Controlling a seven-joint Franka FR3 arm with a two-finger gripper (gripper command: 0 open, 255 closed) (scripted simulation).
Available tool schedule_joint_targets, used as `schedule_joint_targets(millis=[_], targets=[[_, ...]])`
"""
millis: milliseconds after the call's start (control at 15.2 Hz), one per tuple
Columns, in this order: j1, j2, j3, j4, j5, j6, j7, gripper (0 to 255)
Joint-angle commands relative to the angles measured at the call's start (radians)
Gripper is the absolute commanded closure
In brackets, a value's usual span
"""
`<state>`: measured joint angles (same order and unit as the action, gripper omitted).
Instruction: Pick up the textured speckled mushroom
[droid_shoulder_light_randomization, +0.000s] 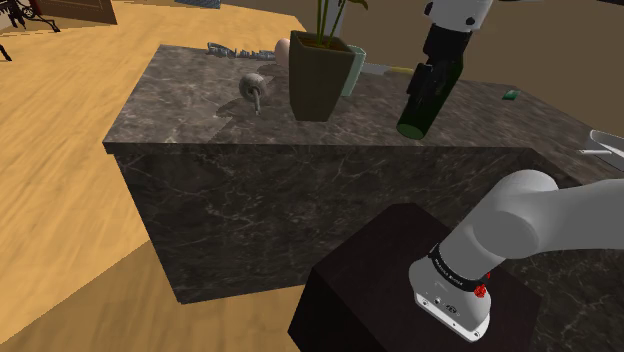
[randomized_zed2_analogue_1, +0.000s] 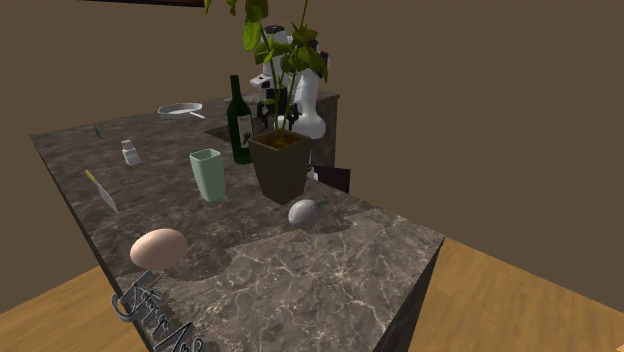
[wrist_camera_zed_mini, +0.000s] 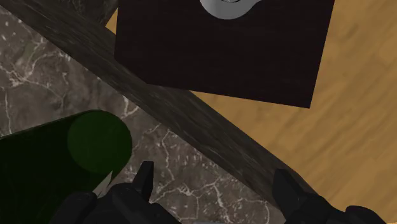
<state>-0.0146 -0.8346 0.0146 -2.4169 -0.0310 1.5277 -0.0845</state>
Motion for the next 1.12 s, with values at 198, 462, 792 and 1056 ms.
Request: schedule_joint_targets(millis=[198, 462, 792, 1056], targets=[[0.003, 0.059, 0.066, 0.011, 0.039, 0.073, 0.1, 0], [-0.001, 0.156, 0.152, 0.047, 0.074, 0.167, 0.231, 0], [-0.019, 0.303, 0.255, 0.128, 0.08, 0.272, 0.397, 0], [-0.041, 0.437, 0.333, 0.22, 0.05, 0.339, 0.536, 0]])
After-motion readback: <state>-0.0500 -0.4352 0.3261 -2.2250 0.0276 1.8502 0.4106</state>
